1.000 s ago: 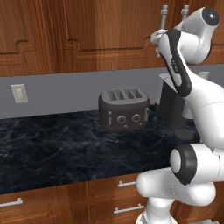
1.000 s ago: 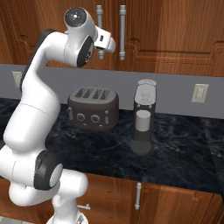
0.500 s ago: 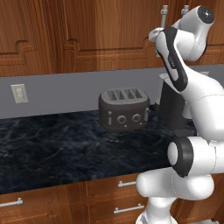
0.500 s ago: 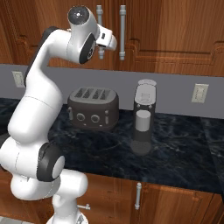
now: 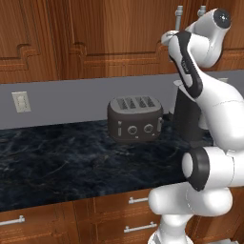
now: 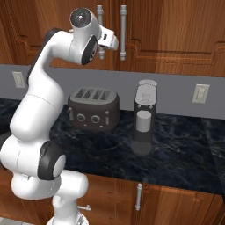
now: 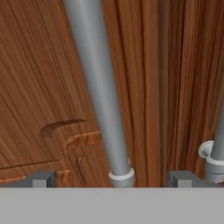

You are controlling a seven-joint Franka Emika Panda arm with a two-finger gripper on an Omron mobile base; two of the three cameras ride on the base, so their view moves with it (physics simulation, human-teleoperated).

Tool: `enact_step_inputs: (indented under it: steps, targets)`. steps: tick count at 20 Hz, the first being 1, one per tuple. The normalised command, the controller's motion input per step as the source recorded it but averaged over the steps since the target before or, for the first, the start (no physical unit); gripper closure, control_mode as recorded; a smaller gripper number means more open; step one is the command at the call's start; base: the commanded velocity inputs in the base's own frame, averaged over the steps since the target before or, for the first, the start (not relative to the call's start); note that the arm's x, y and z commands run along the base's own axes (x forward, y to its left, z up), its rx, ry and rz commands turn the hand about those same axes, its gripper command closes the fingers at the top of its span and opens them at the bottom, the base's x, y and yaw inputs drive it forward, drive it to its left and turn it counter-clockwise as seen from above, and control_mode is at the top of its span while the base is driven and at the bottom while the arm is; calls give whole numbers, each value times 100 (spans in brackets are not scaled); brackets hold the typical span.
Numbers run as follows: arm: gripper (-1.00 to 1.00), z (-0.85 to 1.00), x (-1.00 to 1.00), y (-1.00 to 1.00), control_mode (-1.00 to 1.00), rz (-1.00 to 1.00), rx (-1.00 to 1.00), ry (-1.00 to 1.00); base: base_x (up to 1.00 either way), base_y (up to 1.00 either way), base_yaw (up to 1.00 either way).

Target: Open the cabinet. Pick the spray and place it next to the sink. Then close the cabinet.

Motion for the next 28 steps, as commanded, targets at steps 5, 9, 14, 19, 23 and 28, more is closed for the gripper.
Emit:
enact_step_inputs:
  steps: [5,9,14,19,23,28]
  targets:
    - [-100,-11,29,-15,-100,0,0,0,0,0,0]
    - [-100,-3,25,-15,-100,0,0,0,0,0,0]
    - [-100,0,32,-3,-100,0,0,0,0,0,0]
    - [-100,0,27,0,-100,4,0,0,0,0,0]
    - [-100,-6,35,0,-100,4,0,0,0,0,0]
    - [-100,-26,39,0,-100,2,0,-10,0,0,0]
